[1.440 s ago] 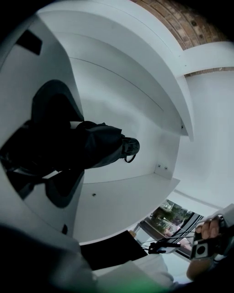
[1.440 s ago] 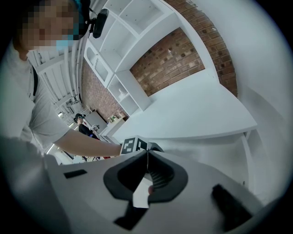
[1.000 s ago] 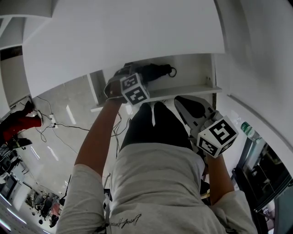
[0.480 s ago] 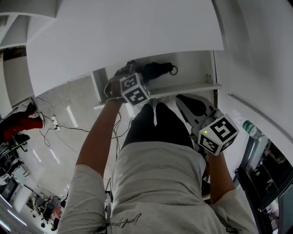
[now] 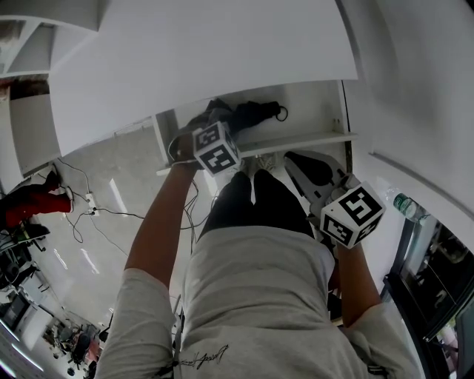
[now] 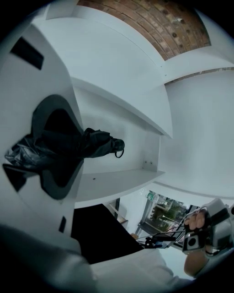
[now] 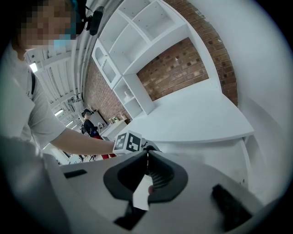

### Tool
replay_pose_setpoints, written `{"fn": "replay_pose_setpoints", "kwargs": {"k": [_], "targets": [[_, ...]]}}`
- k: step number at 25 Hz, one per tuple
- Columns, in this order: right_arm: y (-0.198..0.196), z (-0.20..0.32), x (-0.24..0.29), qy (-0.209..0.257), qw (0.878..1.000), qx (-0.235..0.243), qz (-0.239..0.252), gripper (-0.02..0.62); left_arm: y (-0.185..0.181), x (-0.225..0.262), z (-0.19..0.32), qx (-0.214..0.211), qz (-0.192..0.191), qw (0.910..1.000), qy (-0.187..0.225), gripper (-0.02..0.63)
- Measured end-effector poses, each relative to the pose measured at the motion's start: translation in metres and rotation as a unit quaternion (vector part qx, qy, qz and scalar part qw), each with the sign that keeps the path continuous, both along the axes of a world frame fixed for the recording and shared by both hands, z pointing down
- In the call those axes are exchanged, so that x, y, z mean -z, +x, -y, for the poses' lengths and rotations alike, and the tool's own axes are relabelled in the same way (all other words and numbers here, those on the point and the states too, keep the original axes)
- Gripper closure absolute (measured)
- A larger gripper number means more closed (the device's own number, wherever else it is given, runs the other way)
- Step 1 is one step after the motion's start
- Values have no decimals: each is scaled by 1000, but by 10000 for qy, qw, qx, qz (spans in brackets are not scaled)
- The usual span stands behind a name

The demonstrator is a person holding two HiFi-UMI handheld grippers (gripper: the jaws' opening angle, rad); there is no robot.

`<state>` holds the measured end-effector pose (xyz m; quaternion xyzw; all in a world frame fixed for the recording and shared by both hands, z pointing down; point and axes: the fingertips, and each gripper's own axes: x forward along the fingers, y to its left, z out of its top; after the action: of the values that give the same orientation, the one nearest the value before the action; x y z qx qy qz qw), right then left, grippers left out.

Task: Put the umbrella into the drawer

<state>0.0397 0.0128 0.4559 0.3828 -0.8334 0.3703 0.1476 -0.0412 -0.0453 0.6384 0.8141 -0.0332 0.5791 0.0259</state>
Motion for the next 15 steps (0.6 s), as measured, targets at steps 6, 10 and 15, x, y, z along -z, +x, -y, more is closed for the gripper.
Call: {"fn": "replay_pose_setpoints", "kwargs": {"k": [6,10,15], "targets": [[-5,-2,7,127,9999,16,-6,568,-5,15,-1,139,-111,9998,92,515],[-10,-4,13,195,9998,48,-19,568,-8,30,-5,192,-211,9993,254,553],[-12,-5,25,232,9997,91,-90,568,-8,55,-10,293,-403,9980,378,584]]}}
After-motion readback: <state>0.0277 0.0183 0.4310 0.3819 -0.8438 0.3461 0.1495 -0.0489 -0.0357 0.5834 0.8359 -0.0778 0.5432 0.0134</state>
